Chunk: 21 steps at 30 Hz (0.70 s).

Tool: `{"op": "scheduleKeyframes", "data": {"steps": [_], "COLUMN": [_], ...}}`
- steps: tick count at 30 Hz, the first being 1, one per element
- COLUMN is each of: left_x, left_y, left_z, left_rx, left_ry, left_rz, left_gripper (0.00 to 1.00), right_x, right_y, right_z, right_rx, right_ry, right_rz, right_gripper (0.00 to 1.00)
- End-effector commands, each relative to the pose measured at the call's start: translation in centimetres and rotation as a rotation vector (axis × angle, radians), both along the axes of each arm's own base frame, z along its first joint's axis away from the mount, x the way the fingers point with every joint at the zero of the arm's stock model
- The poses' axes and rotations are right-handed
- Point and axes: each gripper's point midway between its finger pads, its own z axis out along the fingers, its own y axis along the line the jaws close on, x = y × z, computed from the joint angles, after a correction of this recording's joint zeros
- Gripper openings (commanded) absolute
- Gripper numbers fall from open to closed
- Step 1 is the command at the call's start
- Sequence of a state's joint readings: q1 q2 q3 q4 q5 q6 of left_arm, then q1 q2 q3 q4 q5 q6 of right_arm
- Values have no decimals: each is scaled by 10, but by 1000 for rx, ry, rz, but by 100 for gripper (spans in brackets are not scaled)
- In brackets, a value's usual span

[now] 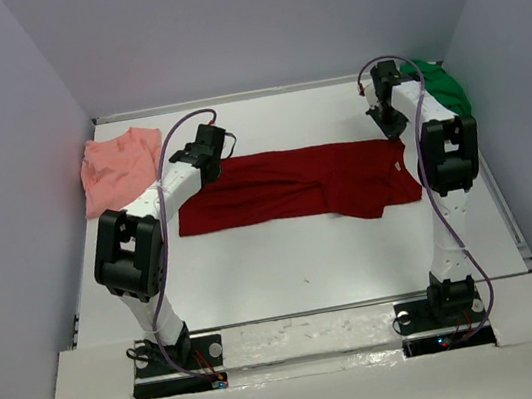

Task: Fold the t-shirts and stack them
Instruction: Fold the tshirt

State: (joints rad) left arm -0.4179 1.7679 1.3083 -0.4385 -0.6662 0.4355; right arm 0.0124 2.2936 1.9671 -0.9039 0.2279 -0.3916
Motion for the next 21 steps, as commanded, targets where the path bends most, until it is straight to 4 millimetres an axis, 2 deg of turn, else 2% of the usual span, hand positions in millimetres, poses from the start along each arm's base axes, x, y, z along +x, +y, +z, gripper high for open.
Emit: {"op": "scheduleKeyframes", "data": {"steps": [1,9,21], "left_x": [1,-2,-3], "left_y": [1,3,4], "left_z": [12,11,11], "left_rx": [14,25,28], "left_ry": [-25,-20,-19], "left_rz": [2,3,4], "left_gripper": [38,39,39], "right_x": [15,25,32], "right_y": [-4,-5,-7], "right_z": [20,28,27], "right_rx": [2,-6,-8], "right_ry": [-60,-88,-103], "right_rz": [-14,-17,-78], "right_gripper": [0,0,0]}}
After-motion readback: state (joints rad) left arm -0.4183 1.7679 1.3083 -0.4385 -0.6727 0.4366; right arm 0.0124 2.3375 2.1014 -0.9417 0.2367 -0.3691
